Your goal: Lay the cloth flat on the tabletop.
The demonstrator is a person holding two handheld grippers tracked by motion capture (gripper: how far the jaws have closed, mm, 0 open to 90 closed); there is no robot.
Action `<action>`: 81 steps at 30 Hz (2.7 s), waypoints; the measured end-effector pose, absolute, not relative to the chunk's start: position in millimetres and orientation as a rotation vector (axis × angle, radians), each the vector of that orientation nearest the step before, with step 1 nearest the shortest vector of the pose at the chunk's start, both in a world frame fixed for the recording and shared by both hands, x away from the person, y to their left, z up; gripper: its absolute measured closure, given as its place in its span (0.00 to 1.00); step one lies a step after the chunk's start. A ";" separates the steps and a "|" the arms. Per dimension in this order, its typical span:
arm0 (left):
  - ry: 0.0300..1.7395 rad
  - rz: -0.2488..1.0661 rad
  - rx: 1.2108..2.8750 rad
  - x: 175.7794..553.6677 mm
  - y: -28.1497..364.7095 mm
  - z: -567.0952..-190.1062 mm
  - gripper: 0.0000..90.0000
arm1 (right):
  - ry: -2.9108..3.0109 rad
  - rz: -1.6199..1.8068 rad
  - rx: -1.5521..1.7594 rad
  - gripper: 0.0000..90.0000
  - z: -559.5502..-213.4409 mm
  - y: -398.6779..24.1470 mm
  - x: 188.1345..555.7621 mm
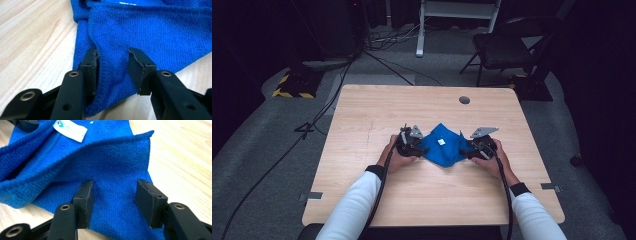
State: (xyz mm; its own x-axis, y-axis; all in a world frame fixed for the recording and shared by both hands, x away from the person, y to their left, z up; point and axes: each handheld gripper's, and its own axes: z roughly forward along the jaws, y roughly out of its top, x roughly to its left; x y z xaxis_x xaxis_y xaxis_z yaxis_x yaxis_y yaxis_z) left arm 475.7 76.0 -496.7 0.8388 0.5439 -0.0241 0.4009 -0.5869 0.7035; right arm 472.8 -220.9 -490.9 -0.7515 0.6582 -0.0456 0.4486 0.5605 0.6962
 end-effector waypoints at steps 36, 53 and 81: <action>0.731 0.333 2.265 508.3 41.4 -474.4 0.49 | 2.467 1.004 0.991 0.51 -462.0 -190.2 515.1; 0.617 0.344 2.301 498.6 51.4 -466.4 0.99 | 2.450 1.071 0.938 1.00 -462.9 -195.6 501.3; 0.726 0.354 2.330 505.5 32.5 -478.1 0.85 | 2.398 1.062 0.968 0.72 -461.2 -203.7 494.6</action>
